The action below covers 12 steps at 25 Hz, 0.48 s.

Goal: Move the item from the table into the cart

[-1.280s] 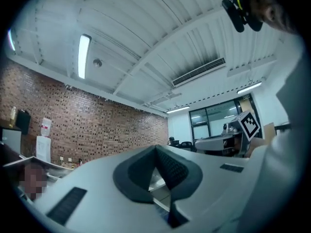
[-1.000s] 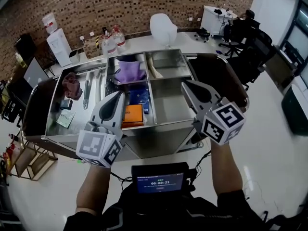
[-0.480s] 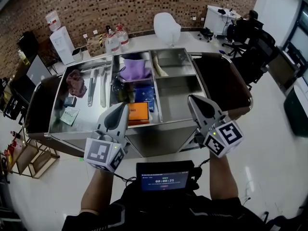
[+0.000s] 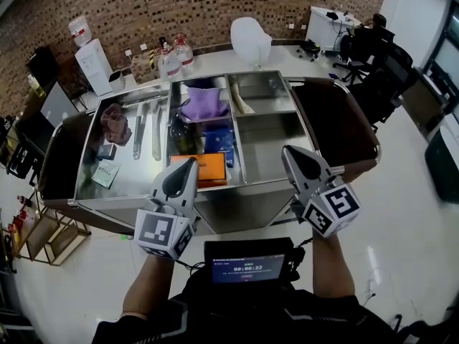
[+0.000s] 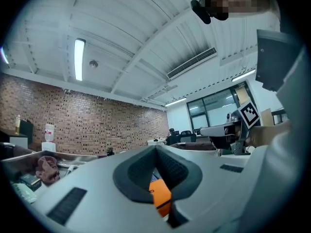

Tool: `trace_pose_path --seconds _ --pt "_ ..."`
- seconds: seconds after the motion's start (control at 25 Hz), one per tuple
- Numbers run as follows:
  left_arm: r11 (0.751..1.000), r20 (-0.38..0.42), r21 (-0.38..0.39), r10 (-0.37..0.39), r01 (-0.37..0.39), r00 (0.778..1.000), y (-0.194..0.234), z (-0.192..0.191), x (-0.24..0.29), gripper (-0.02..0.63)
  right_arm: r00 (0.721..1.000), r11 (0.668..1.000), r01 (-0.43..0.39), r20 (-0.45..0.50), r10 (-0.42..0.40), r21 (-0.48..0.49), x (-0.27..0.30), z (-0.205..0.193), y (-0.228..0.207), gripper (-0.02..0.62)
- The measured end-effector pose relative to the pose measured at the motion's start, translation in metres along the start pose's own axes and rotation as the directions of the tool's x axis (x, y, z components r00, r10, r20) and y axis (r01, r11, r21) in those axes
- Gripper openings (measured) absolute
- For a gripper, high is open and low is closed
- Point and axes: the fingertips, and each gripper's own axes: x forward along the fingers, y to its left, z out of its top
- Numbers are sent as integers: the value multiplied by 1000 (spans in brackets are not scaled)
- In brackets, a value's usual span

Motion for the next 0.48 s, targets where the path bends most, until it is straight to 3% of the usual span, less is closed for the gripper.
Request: trace_pose_path --seconds 0.48 --pt "999 -10 -50 15 -15 1000 7 -11 0 2 1000 1000 3 -3 -3 6 0 -4 3 0"
